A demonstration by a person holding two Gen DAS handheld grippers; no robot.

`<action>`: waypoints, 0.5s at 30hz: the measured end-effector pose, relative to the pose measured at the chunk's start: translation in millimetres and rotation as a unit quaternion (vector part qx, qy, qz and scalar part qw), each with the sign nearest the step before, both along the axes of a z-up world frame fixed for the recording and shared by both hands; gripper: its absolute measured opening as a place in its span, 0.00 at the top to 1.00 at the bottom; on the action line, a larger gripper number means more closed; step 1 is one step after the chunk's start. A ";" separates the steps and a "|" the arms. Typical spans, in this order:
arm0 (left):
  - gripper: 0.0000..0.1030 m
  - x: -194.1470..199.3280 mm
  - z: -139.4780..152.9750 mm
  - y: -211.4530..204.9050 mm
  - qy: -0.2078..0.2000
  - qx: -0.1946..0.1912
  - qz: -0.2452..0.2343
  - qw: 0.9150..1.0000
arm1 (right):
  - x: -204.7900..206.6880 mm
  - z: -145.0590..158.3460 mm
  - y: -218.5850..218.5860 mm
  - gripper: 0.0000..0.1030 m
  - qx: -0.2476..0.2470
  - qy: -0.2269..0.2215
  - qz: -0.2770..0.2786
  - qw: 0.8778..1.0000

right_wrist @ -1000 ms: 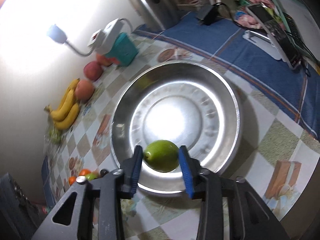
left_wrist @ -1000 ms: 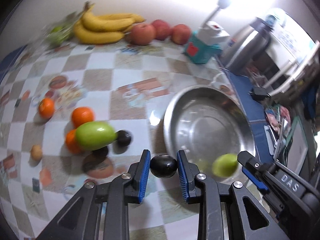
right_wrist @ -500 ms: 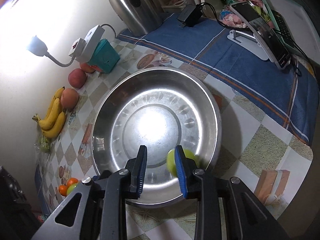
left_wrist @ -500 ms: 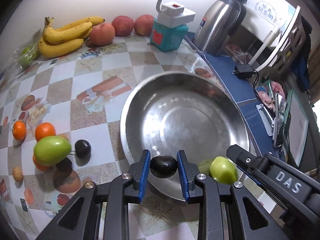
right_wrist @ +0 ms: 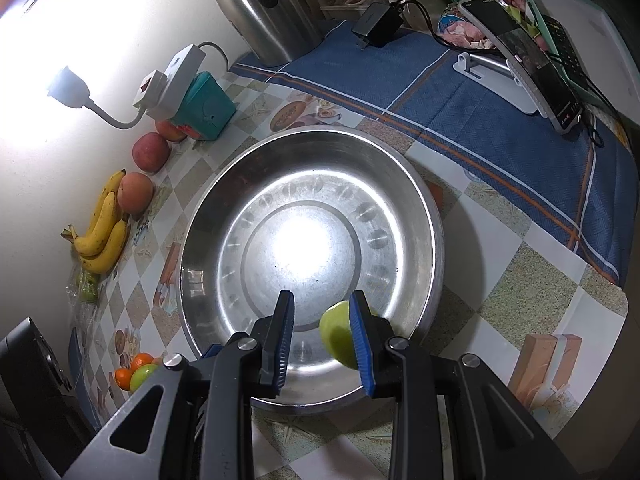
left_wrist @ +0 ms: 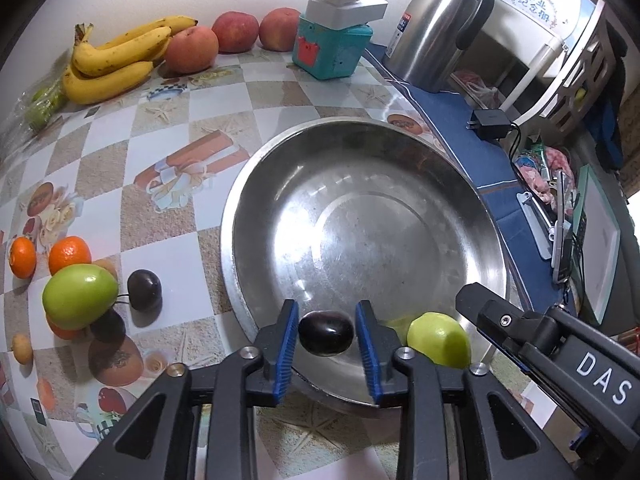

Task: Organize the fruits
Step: 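Open the left tool to drop the plum while the right tool releases the mango into the basin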

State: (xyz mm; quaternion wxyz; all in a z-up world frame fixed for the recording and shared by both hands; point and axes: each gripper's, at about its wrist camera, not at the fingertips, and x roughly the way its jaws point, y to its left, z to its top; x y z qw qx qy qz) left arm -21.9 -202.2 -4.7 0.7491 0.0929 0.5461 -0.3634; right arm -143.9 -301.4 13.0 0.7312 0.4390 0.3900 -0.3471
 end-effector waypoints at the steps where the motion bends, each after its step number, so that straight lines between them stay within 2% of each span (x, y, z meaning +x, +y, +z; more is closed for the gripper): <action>1: 0.53 0.3 0.3 -0.2 0.001 -0.001 0.000 1.000 | 0.2 -0.4 -0.1 0.71 0.001 0.000 0.000 1.000; 2: 0.48 0.3 0.9 -0.2 0.002 -0.002 0.000 1.000 | 0.4 -0.4 -0.1 0.71 0.001 0.000 0.000 1.000; 15: 0.44 4.3 9.5 6.1 -0.001 -0.002 0.018 1.000 | -1.6 1.0 -0.2 0.71 -0.003 -0.002 -0.006 1.000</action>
